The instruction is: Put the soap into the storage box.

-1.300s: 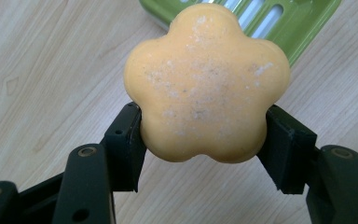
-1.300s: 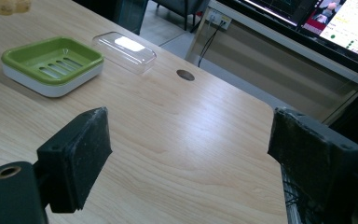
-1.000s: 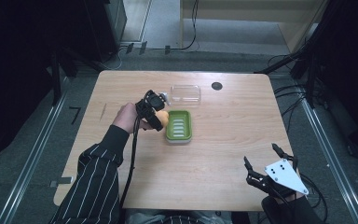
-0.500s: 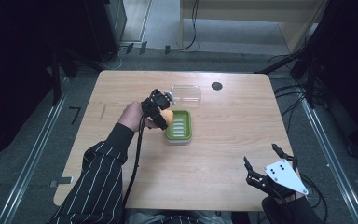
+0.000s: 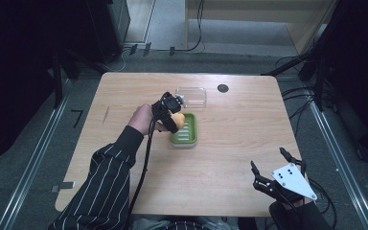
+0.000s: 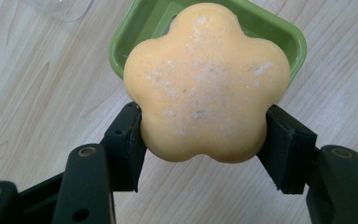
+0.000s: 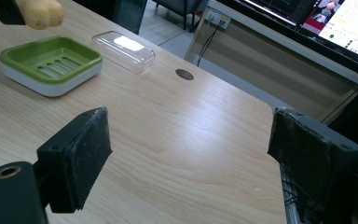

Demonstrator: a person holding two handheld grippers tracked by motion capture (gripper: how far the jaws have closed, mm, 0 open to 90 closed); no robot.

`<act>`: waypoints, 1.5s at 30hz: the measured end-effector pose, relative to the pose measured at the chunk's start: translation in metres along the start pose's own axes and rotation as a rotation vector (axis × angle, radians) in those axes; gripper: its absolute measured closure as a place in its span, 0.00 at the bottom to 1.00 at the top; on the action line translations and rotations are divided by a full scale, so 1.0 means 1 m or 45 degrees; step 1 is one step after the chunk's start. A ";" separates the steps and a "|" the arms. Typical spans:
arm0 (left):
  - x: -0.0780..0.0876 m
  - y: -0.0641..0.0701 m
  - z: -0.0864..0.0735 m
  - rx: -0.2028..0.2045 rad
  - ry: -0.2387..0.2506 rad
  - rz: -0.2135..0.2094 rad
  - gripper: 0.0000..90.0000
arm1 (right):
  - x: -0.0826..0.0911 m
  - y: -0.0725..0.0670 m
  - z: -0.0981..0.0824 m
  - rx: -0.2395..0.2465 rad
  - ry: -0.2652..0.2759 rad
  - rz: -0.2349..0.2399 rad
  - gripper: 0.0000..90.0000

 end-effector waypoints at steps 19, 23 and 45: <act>-0.029 0.005 0.014 -0.065 0.014 -0.003 0.44 | 0.000 0.000 0.000 -0.001 -0.001 -0.002 0.15; -0.034 0.005 0.015 -0.079 0.005 0.012 0.44 | 0.000 0.000 0.000 0.001 -0.001 -0.001 0.15; -0.061 0.004 0.016 -0.142 -0.035 0.025 0.44 | 0.000 0.001 0.000 0.003 0.000 0.001 0.15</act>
Point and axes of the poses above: each handheld gripper's, and its own axes: x roughly backward along the jaws, z roughly out of its top, y roughly to its right, the point moved 8 cm from there along -x, roughly forward along the jaws, and after that the axes turned 10 degrees about -x, right-handed, at the moved point
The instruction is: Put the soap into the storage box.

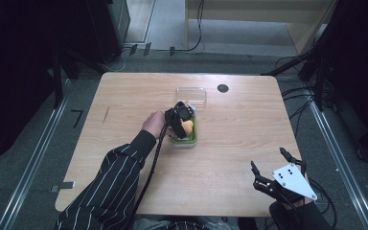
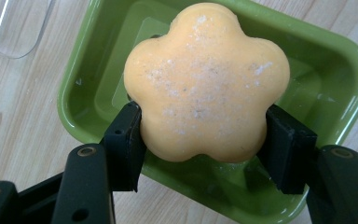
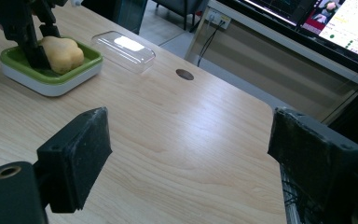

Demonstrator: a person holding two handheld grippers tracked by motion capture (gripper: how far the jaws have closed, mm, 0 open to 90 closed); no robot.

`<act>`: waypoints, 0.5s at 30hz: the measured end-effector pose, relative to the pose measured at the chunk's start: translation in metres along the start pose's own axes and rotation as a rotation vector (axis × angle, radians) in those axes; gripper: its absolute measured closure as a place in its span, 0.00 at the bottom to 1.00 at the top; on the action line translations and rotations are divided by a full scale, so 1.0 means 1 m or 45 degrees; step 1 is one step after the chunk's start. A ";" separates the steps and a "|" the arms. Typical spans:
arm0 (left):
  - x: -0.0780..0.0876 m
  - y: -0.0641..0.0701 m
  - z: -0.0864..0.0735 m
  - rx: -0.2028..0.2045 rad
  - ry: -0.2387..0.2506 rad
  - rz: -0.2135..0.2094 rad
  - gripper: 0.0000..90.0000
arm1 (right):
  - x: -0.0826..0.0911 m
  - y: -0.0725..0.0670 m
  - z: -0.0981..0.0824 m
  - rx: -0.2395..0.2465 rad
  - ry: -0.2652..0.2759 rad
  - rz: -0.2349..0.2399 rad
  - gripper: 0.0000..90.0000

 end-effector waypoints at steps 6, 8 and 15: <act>-0.003 -0.001 -0.001 -0.021 -0.003 0.005 0.44 | 0.000 0.000 0.000 -0.001 -0.001 0.001 0.15; -0.004 0.000 -0.002 -0.027 -0.011 -0.002 0.44 | 0.000 0.000 0.000 -0.001 -0.001 0.002 0.15; -0.006 0.000 -0.003 -0.028 -0.005 -0.011 0.43 | 0.000 0.000 0.000 0.000 0.001 0.000 0.15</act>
Point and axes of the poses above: each handheld gripper's, and its own axes: x roughly backward along the jaws, z roughly out of its top, y roughly to its right, the point moved 8 cm from there along -x, roughly forward along the jaws, and after that the axes turned 10 degrees about -x, right-handed, at the moved point
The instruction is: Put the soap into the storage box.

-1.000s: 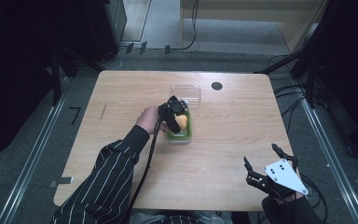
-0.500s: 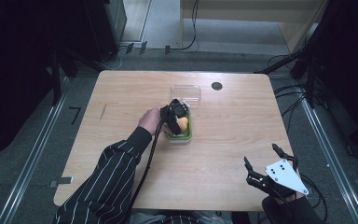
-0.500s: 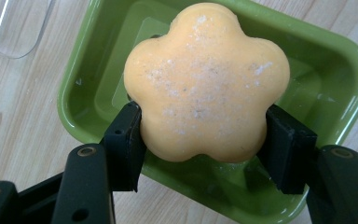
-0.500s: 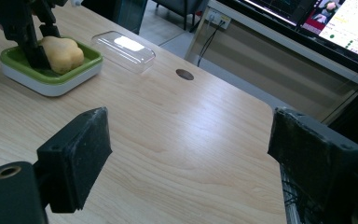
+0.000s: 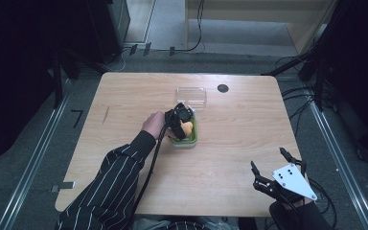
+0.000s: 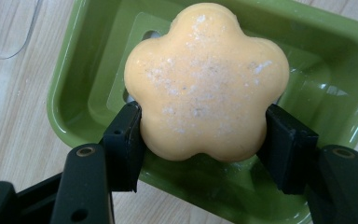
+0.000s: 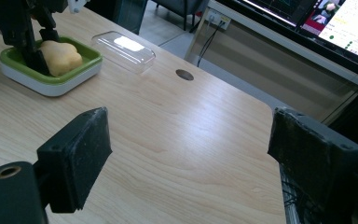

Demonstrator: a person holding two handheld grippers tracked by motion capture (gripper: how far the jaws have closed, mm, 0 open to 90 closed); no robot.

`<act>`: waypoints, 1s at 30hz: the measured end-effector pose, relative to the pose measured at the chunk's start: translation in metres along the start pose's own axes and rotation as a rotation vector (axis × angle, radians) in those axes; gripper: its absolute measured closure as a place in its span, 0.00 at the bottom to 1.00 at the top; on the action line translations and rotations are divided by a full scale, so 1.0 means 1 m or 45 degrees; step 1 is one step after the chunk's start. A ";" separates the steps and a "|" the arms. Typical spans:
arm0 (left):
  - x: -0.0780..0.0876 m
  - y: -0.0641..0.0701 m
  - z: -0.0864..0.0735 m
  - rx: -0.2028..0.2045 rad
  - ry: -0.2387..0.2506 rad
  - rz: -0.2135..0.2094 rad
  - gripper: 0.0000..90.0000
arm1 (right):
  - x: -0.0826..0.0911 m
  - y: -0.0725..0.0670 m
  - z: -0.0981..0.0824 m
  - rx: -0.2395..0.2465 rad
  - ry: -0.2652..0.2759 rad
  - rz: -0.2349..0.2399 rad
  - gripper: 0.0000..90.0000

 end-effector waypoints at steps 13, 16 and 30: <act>0.014 -0.002 -0.001 0.042 -0.016 0.024 0.15 | 0.000 0.000 0.000 0.005 0.007 -0.002 0.15; 0.021 -0.002 -0.003 0.076 -0.017 0.014 0.13 | 0.000 0.000 0.001 0.006 0.009 -0.003 0.15; 0.039 0.007 -0.022 0.151 -0.069 -0.021 0.00 | 0.000 -0.001 0.001 0.007 0.013 -0.001 0.15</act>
Point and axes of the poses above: each handheld gripper's, and its own axes: x roughly backward along the jaws, z roughly out of its top, y roughly to its right, the point moved 8 cm from there along -x, roughly forward along the jaws, and after that the axes turned 10 degrees about -x, right-handed, at the moved point
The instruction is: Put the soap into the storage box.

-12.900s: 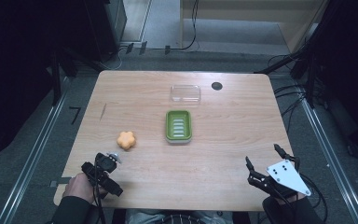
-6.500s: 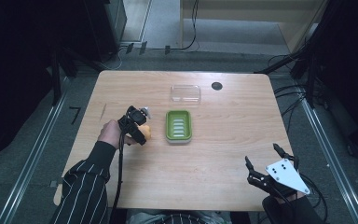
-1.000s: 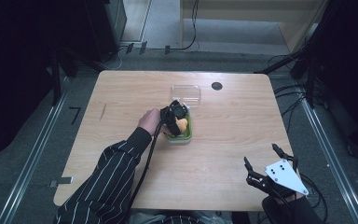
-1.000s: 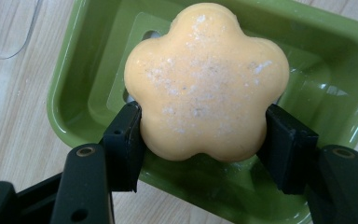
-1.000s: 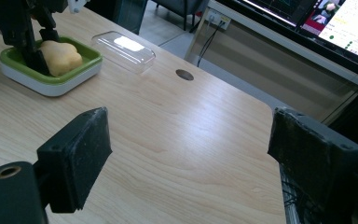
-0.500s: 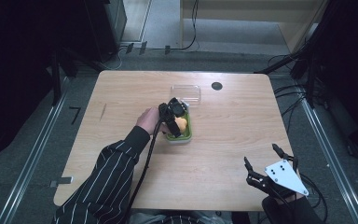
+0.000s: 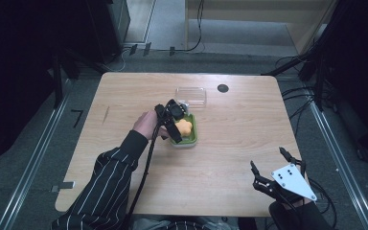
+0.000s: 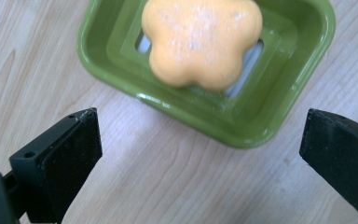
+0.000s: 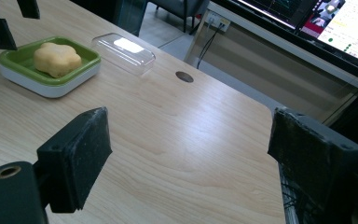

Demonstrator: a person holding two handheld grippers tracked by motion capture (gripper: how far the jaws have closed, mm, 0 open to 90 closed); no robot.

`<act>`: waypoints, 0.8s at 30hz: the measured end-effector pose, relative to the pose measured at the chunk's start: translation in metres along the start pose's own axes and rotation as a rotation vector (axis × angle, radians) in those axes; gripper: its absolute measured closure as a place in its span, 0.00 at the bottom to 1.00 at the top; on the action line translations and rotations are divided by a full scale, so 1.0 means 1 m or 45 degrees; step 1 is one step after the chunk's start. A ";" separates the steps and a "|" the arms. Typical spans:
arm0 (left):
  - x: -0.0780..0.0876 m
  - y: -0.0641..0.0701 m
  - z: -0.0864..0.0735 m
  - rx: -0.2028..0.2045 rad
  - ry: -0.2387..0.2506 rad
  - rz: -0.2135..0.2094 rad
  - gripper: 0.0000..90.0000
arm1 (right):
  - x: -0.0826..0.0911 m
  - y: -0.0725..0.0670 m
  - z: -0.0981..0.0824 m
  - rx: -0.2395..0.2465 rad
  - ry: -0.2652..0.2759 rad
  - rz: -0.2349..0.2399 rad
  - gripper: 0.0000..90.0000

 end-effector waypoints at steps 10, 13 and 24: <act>0.006 0.017 -0.019 0.005 -0.023 -0.010 0.00 | 0.000 0.000 0.000 0.001 0.005 0.002 0.15; 0.007 0.024 -0.026 0.011 -0.027 -0.017 0.00 | 0.000 0.000 0.000 -0.003 0.003 0.001 0.15; 0.008 0.047 -0.055 0.036 -0.056 -0.020 0.00 | 0.000 -0.001 0.000 0.001 0.003 -0.001 0.15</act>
Point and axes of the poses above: each handheld gripper's, and its own axes: x roughly backward along the jaws, z roughly out of its top, y roughly to its right, the point moved 8 cm from there along -x, roughly forward along the jaws, and after that the axes turned 10 degrees about -x, right-handed, at the moved point
